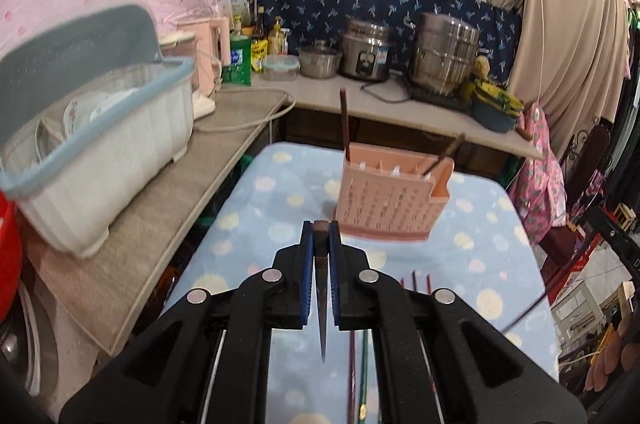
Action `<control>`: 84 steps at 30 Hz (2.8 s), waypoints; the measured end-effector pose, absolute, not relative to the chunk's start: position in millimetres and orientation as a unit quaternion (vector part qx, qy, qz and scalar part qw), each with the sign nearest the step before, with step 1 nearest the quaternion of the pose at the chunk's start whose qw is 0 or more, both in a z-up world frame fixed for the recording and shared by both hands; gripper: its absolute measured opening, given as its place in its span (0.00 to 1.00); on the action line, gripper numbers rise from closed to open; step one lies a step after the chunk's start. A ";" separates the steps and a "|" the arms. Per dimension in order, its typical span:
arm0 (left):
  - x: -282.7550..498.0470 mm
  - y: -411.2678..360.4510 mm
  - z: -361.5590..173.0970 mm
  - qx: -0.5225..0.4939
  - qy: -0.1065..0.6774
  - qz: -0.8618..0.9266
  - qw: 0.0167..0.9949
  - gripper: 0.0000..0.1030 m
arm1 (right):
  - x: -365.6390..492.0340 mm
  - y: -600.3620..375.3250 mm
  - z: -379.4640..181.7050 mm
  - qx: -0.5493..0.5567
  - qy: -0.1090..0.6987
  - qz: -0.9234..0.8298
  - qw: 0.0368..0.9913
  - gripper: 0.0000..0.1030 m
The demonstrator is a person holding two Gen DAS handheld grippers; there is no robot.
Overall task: Organize utensils
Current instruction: 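Lift both held chopsticks and carry them over the pink holder, then open both tools to release the chopsticks into the pink holder, then move both open tools back down to the remaining chopsticks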
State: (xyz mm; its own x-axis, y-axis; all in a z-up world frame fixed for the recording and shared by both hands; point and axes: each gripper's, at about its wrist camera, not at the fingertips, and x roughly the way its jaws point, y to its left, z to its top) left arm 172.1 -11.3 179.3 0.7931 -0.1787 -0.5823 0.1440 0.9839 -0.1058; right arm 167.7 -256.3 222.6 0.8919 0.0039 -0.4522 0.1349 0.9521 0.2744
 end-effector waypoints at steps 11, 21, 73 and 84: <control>235.0 -34.6 285.0 -0.057 0.206 -0.098 0.972 0.07 | 253.9 -261.2 306.3 0.175 0.134 0.004 0.975 0.07; 312.5 -66.6 304.9 -0.061 0.164 -0.090 0.980 0.07 | 348.7 -250.4 323.5 0.178 0.115 0.012 0.977 0.07; 246.7 -65.9 176.9 0.004 0.250 -0.067 0.966 0.41 | 256.0 -226.4 192.0 0.146 0.239 -0.002 0.960 0.37; 174.5 -35.3 106.7 0.017 0.315 -0.059 0.947 0.42 | 173.5 -209.3 131.8 0.131 0.309 -0.009 0.942 0.37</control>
State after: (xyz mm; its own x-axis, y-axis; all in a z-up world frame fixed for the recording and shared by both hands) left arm 174.5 -35.3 106.7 0.7953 -0.1006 -0.5978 0.1217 0.9926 -0.0051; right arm 173.5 -209.3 131.8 0.8094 0.0636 -0.5838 0.0981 0.9655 0.2412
